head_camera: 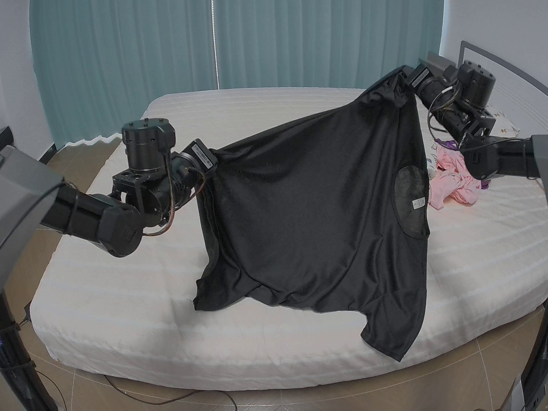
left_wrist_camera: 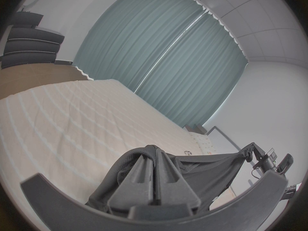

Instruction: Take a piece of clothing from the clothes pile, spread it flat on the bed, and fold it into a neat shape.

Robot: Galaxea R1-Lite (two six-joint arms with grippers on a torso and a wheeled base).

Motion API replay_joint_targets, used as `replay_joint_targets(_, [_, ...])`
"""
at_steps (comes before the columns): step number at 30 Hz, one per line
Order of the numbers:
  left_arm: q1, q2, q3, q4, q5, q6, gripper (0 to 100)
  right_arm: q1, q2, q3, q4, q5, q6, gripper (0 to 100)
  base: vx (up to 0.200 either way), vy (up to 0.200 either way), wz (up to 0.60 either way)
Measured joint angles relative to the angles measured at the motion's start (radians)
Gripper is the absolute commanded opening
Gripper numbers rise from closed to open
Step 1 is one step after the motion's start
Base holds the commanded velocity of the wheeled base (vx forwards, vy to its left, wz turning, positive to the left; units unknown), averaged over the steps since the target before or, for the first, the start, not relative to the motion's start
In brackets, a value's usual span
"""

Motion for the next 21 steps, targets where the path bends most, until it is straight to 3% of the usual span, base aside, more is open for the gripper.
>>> replay_joint_targets(10, [0.021,0.173,-0.089,0.010,-0.020,-0.002,0,-0.006,0.182,0.003,-0.061,-0.048,-0.009,0,0.200,0.000,0.00])
replay_joint_targets(17, [0.027,0.271,-0.145,0.008,-0.022,-0.004,0,0.004,0.276,-0.008,-0.064,-0.091,-0.007,0,0.000,0.000,0.00])
replay_joint_targets(18, [0.028,0.292,-0.159,0.007,-0.022,-0.005,0,0.004,0.291,-0.012,-0.064,-0.095,-0.006,100,0.000,0.000,0.00])
replay_joint_targets(21, [0.029,0.329,-0.188,0.005,-0.022,-0.009,0,0.007,0.317,-0.021,-0.066,-0.101,-0.006,100,0.000,0.000,0.00])
